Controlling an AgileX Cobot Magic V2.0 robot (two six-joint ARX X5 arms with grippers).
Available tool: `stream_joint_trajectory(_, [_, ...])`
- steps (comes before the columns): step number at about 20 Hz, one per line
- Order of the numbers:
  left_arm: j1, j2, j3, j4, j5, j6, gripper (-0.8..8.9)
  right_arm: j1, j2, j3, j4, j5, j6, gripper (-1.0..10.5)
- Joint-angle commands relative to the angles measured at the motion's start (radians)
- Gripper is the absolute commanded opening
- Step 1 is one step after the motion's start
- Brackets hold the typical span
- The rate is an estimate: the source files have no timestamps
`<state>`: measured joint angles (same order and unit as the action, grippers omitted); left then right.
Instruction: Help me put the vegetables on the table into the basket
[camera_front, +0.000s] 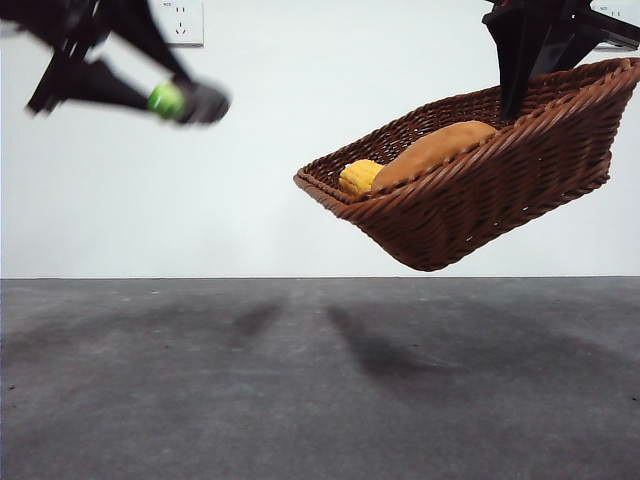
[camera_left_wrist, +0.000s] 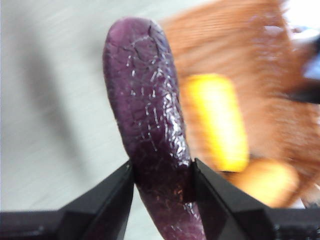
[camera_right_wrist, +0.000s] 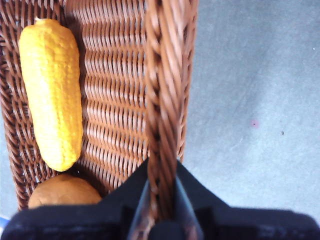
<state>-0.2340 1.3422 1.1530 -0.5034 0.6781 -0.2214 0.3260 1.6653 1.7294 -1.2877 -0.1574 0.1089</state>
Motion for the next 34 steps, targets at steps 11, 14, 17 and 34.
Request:
stream_joint_trajectory(11, [-0.374, 0.034, 0.0, 0.203, -0.238, -0.256, 0.31, 0.034, 0.006, -0.001, -0.006, -0.131, 0.022, -0.2])
stream_joint_trajectory(14, [-0.374, 0.048, 0.0, 0.207, -0.238, -0.314, 0.32, 0.082, 0.006, -0.001, -0.018, -0.13, 0.023, -0.2])
stream_joint_trajectory(17, [-0.374, 0.049, 0.0, 0.205, -0.257, -0.337, 1.44, 0.129, 0.006, -0.001, -0.011, -0.131, 0.031, -0.2])
stream_joint_trajectory(34, [-0.368, -0.184, 0.002, -0.121, -0.422, 0.0, 0.77, 0.022, 0.043, -0.001, 0.008, -0.079, -0.014, -0.2])
